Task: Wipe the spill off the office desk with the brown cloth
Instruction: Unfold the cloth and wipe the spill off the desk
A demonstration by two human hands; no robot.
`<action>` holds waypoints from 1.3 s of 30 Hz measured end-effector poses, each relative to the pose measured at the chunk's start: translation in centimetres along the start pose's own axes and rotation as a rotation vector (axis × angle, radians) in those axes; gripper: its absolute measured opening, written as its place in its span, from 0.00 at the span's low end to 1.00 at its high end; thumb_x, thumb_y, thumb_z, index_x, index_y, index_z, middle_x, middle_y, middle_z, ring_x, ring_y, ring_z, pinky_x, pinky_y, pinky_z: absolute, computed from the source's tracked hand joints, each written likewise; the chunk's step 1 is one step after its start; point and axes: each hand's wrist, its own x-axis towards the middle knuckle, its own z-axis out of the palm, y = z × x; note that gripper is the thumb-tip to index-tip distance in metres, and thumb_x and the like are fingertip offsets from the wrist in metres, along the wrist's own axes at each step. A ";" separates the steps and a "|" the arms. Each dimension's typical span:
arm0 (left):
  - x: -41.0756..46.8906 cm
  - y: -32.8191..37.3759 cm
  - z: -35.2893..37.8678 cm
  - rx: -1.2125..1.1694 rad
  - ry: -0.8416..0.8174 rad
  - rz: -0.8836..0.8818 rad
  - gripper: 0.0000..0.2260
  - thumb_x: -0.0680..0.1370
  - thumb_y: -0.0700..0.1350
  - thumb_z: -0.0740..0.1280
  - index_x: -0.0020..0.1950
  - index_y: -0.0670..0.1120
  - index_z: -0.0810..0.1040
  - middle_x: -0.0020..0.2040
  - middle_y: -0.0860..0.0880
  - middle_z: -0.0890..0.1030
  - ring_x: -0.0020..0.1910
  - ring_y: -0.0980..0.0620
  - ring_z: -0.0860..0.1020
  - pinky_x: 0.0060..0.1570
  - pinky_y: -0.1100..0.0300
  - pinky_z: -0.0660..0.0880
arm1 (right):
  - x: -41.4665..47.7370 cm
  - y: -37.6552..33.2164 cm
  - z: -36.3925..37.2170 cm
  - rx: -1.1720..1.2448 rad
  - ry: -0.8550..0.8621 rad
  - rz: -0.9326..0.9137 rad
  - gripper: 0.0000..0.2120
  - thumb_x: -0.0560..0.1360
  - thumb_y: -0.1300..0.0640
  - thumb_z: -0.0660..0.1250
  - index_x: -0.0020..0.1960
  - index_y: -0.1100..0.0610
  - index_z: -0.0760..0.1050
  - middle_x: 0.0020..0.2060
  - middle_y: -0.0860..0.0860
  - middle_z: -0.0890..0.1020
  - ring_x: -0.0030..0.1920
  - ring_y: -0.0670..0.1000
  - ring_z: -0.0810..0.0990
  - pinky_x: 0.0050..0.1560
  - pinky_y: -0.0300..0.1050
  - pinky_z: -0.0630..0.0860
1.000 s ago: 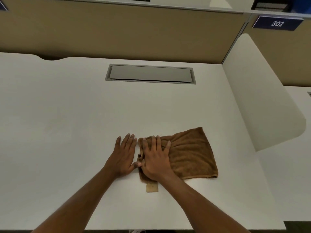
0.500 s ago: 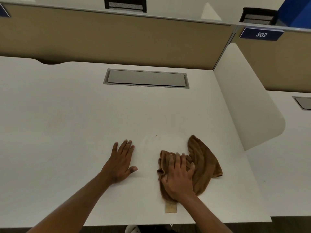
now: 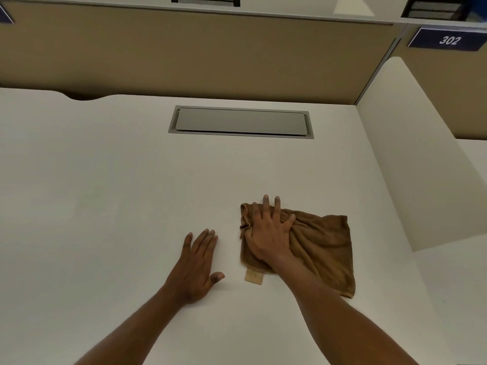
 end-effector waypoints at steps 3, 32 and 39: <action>-0.1 -0.1 0.0 -0.032 0.010 0.015 0.40 0.78 0.67 0.41 0.75 0.36 0.58 0.75 0.38 0.62 0.76 0.43 0.56 0.71 0.40 0.51 | -1.5 0.5 0.3 -0.018 -0.001 -0.023 0.31 0.76 0.43 0.47 0.77 0.52 0.52 0.78 0.55 0.48 0.77 0.61 0.40 0.67 0.76 0.45; -0.4 0.1 -0.1 -0.100 0.075 -0.017 0.40 0.78 0.67 0.40 0.75 0.35 0.58 0.75 0.37 0.62 0.76 0.43 0.57 0.73 0.43 0.48 | -11.9 -1.3 3.2 -0.024 0.033 -0.107 0.36 0.72 0.43 0.56 0.76 0.56 0.56 0.76 0.61 0.57 0.75 0.65 0.55 0.69 0.70 0.54; -0.6 0.1 -0.4 -0.096 0.079 -0.021 0.40 0.79 0.66 0.41 0.74 0.33 0.59 0.74 0.36 0.63 0.75 0.41 0.58 0.73 0.43 0.49 | -18.6 3.3 4.8 -0.060 0.004 0.001 0.37 0.72 0.41 0.54 0.77 0.55 0.55 0.77 0.58 0.54 0.76 0.61 0.54 0.69 0.66 0.56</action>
